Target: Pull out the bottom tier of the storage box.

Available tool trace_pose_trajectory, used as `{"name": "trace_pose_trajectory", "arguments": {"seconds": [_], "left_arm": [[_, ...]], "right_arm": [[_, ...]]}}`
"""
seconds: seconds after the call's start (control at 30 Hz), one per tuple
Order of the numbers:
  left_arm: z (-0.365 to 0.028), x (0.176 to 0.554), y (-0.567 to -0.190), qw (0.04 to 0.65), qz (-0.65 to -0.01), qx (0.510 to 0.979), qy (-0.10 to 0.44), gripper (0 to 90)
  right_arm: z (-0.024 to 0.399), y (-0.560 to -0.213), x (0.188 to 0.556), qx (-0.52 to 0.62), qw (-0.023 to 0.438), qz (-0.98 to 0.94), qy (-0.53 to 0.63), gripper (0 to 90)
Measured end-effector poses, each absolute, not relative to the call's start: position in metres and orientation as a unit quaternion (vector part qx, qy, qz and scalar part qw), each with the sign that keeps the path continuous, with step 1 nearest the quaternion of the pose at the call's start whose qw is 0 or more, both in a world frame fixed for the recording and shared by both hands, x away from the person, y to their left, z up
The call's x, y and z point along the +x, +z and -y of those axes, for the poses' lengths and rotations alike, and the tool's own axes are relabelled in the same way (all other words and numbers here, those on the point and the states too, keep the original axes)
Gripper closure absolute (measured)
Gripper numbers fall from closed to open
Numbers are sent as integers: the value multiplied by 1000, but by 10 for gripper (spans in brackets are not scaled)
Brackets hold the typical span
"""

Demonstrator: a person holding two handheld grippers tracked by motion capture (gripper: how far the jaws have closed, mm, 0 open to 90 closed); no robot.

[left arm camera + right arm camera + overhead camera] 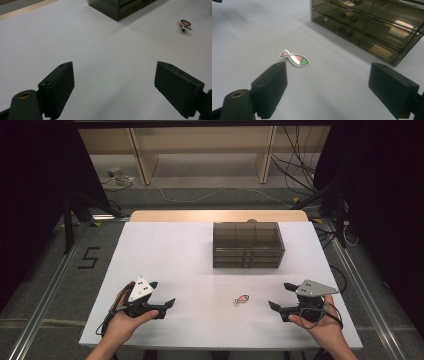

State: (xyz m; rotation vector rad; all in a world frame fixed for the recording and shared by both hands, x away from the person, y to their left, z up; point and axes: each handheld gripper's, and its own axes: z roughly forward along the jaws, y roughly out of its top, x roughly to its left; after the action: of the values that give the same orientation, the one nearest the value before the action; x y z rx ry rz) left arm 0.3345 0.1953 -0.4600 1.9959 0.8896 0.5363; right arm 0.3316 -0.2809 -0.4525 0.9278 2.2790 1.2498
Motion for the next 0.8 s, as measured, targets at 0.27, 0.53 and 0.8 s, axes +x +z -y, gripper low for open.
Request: {"name": "trace_pose_trajectory", "arguments": {"seconds": [0.27,0.53,0.8], "left_arm": [[-196,335,-461,428,-358,802,214,163],[-197,333,-462,429,-356,803,211,166],[-195,335,-462,426,-356,805,212,171]], "right_arm": [[270,-455,334,295,207,-836,415,190],[256,-453,343,258,237,-861,368,288],[232,-455,368,208,302,-883,293,402]]}}
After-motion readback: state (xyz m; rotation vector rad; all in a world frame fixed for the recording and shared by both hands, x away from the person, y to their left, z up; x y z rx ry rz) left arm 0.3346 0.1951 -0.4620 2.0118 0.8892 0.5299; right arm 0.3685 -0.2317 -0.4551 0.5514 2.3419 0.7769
